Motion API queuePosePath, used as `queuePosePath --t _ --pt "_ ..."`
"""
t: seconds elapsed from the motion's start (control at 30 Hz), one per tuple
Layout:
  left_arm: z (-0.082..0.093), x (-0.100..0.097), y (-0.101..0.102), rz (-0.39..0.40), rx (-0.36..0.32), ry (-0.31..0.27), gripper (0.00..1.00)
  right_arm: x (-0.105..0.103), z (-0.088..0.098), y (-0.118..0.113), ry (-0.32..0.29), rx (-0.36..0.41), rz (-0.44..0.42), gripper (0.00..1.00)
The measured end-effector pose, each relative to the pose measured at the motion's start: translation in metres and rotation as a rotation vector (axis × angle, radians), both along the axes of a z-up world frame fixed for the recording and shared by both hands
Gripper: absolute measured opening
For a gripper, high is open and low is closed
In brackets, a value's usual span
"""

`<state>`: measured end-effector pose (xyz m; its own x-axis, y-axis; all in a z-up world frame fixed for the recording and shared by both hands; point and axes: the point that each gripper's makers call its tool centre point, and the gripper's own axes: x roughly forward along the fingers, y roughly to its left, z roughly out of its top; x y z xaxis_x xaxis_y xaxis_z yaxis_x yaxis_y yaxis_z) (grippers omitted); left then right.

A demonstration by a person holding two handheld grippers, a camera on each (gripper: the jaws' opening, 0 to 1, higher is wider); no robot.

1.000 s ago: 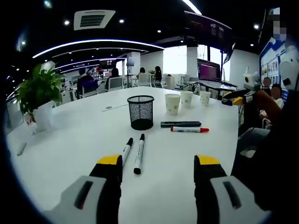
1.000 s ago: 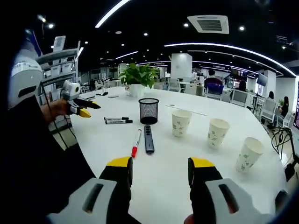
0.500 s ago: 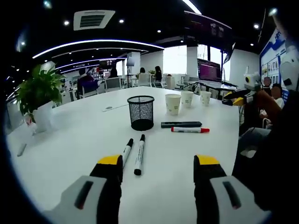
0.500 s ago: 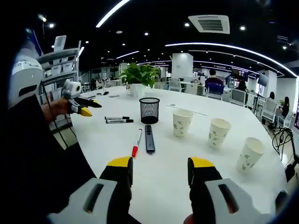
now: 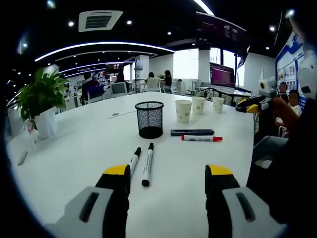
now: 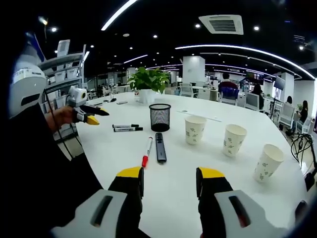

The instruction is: Place the scattered laser pointers and whiteboard markers into the pen holder and stack the scattered paper cups together

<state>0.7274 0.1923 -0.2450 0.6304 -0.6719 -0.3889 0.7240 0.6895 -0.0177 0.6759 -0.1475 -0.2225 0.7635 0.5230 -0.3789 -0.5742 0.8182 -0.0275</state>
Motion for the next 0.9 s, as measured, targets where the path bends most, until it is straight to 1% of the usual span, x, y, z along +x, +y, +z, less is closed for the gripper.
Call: queuePosePath --t 0.9 --pt "-0.0059 0.0036 -0.0058 -0.01 -0.003 0.014 0.6 -0.001 -0.0047 0.0036 0.015 0.0 0.006 0.45"
